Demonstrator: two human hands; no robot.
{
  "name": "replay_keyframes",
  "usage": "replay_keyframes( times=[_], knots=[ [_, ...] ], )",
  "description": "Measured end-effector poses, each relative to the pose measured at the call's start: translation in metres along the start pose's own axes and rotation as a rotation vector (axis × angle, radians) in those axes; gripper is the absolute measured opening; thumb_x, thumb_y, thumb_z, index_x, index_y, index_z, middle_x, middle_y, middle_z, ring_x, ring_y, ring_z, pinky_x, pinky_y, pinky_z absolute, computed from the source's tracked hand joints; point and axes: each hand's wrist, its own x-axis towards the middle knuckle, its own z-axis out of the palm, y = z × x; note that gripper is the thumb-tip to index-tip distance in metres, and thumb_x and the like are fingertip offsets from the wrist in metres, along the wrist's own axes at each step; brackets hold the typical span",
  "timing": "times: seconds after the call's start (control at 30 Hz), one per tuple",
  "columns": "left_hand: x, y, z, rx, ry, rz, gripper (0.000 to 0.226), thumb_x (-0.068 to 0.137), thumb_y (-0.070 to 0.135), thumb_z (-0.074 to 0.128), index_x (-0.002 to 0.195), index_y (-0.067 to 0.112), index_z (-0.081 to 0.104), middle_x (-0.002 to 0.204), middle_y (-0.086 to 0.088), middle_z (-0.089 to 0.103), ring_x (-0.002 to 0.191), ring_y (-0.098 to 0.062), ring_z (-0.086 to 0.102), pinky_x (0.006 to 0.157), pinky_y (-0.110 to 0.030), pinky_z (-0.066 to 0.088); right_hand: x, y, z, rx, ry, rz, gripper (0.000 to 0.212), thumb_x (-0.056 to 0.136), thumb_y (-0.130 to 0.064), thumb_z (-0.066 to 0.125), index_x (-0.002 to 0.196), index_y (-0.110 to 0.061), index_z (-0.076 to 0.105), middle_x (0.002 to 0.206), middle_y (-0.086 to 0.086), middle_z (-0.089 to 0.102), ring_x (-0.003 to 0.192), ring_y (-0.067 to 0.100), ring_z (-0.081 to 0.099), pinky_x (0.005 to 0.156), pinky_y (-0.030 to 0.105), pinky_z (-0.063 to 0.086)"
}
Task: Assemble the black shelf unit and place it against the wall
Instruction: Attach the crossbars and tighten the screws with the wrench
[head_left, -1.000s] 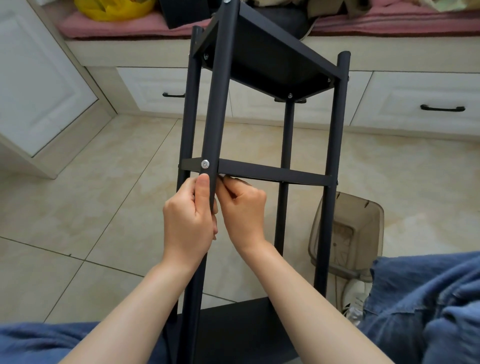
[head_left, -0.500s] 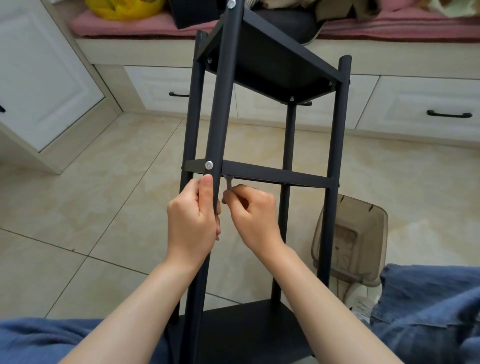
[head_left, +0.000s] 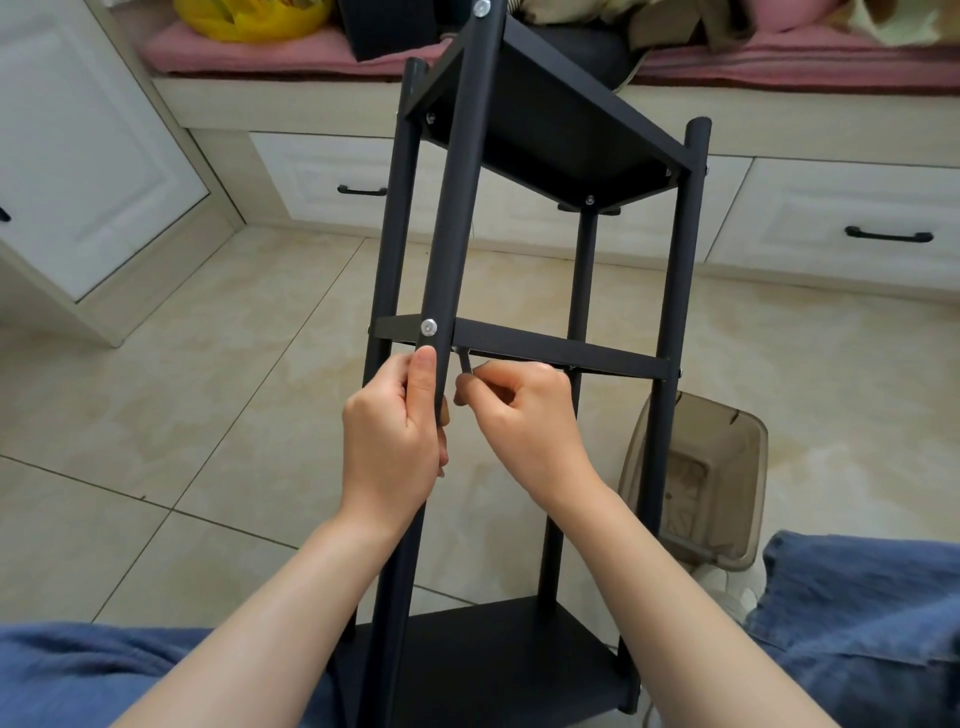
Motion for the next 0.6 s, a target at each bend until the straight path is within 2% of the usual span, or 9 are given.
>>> replay_keyframes(
  times=[0.03, 0.13, 0.17, 0.2, 0.27, 0.43, 0.6],
  knots=[
    [0.0, 0.0, 0.0, -0.002, -0.003, 0.003, 0.049, 0.098, 0.05, 0.034, 0.071, 0.013, 0.051, 0.057, -0.005, 0.055, 0.035, -0.013, 0.051, 0.037, -0.024, 0.041, 0.001, -0.001, -0.001, 0.002, 0.001, 0.006, 0.025, 0.092, -0.012, 0.063, 0.069, -0.008, 0.073, 0.054, -0.013, 0.057, 0.056, 0.006, 0.052, 0.056, 0.012, 0.033],
    [-0.002, 0.001, 0.0, -0.011, -0.01, 0.01, 0.047, 0.098, 0.049, 0.035, 0.071, 0.014, 0.051, 0.056, -0.004, 0.054, 0.035, -0.013, 0.05, 0.038, -0.025, 0.04, 0.001, -0.003, -0.003, 0.022, 0.011, 0.01, 0.023, 0.092, -0.012, 0.063, 0.072, -0.007, 0.075, 0.051, -0.017, 0.053, 0.055, 0.005, 0.053, 0.054, 0.012, 0.034],
    [-0.002, 0.001, 0.0, -0.013, -0.012, 0.012, 0.047, 0.098, 0.049, 0.036, 0.071, 0.014, 0.051, 0.056, -0.003, 0.054, 0.035, -0.014, 0.05, 0.038, -0.025, 0.04, 0.001, -0.003, -0.003, 0.023, 0.011, 0.004, 0.024, 0.092, -0.013, 0.063, 0.072, -0.006, 0.075, 0.052, -0.012, 0.056, 0.055, 0.009, 0.054, 0.053, 0.015, 0.035],
    [-0.002, 0.001, 0.0, -0.016, -0.013, 0.014, 0.046, 0.098, 0.048, 0.036, 0.071, 0.014, 0.051, 0.056, -0.002, 0.054, 0.035, -0.014, 0.051, 0.038, -0.025, 0.04, 0.001, -0.003, -0.002, 0.022, 0.01, -0.005, 0.026, 0.093, -0.014, 0.063, 0.071, -0.005, 0.074, 0.053, -0.005, 0.059, 0.055, 0.014, 0.055, 0.054, 0.023, 0.041],
    [-0.001, 0.001, 0.0, -0.017, -0.015, 0.024, 0.046, 0.099, 0.047, 0.037, 0.071, 0.013, 0.051, 0.055, -0.001, 0.054, 0.035, -0.015, 0.051, 0.038, -0.024, 0.04, 0.001, -0.002, -0.002, 0.023, 0.009, -0.017, 0.03, 0.094, -0.016, 0.063, 0.069, -0.004, 0.073, 0.056, 0.003, 0.063, 0.056, 0.018, 0.058, 0.06, 0.033, 0.047],
    [-0.002, -0.001, 0.0, -0.013, -0.021, 0.055, 0.044, 0.101, 0.044, 0.038, 0.073, 0.013, 0.053, 0.051, 0.0, 0.052, 0.035, -0.016, 0.052, 0.04, -0.021, 0.039, 0.001, 0.004, 0.006, 0.016, 0.058, -0.052, 0.026, 0.095, -0.016, 0.065, 0.074, -0.005, 0.076, 0.065, 0.0, 0.071, 0.058, 0.001, 0.061, 0.061, 0.015, 0.046],
    [-0.002, 0.0, 0.001, -0.023, -0.042, 0.07, 0.048, 0.101, 0.044, 0.037, 0.077, 0.006, 0.055, 0.053, -0.001, 0.052, 0.036, -0.016, 0.052, 0.04, -0.023, 0.04, 0.004, 0.011, 0.025, 0.016, 0.157, -0.081, 0.024, 0.095, -0.016, 0.065, 0.075, -0.005, 0.074, 0.066, 0.0, 0.07, 0.056, 0.007, 0.055, 0.059, 0.019, 0.045]
  ],
)
